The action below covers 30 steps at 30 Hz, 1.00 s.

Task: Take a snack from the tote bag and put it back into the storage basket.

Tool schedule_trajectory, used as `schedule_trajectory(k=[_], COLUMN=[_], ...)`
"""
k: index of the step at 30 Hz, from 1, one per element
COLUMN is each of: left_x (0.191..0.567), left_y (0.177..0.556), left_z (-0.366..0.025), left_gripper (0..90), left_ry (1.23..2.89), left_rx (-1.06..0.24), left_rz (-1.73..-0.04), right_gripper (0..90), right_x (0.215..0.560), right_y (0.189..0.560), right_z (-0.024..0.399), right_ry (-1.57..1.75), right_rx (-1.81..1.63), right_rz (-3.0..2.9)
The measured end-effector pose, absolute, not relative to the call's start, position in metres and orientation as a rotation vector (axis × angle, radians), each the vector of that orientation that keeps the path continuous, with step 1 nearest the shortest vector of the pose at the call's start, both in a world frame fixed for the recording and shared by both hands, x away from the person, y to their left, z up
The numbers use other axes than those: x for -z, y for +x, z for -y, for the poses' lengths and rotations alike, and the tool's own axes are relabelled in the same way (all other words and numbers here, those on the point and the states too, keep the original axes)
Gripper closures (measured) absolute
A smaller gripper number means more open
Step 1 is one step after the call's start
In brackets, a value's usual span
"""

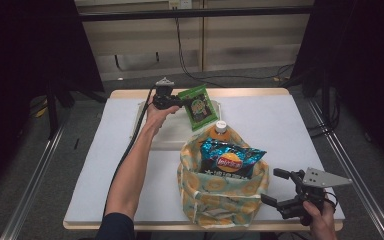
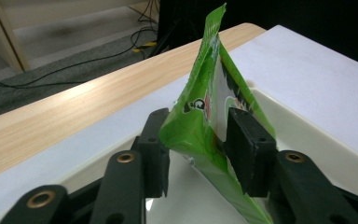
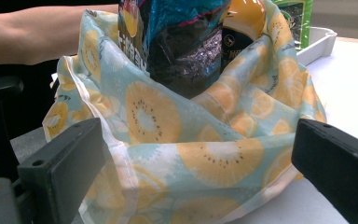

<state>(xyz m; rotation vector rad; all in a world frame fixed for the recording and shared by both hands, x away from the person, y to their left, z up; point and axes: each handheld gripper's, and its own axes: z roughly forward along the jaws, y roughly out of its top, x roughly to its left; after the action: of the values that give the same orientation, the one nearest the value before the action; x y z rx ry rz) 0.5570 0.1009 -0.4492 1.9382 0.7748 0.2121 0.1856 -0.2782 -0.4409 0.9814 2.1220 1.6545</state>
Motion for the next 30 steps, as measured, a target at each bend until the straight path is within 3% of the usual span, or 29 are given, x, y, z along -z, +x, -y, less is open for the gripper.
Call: schedule_trajectory(k=[6,9,10,20,27,30], left_x=[0.455,0.457,0.457,0.456,0.441,0.432], left_y=[0.562,0.562,0.563,0.565,0.558,0.549], left_z=[-0.1,-0.097,-0.097,-0.107,-0.121,-0.128], left_gripper=[53.5,47.0,39.3,21.9,21.1,28.4], left_ry=[1.931,1.947,1.954,1.933,1.915,1.873], left_rx=[-0.225,-0.234,-0.251,-0.267,-0.284,-0.266], left_rz=[-0.812,-0.814,-0.824,-0.885,-0.873,-0.868], right_gripper=[2.0,2.0,2.0,2.0,2.0,2.0], right_x=[0.441,0.441,0.441,0.441,0.441,0.441], right_y=[0.186,0.187,0.187,0.186,0.186,0.186], right_z=[0.278,0.279,0.278,0.278,0.278,0.278], right_ry=[0.978,0.971,0.97,0.97,0.965,0.963], right_rx=[-1.657,-1.659,-1.661,-1.667,-1.666,-1.666], right_rz=[-2.122,-2.131,-2.132,-2.134,-2.136,-2.137])
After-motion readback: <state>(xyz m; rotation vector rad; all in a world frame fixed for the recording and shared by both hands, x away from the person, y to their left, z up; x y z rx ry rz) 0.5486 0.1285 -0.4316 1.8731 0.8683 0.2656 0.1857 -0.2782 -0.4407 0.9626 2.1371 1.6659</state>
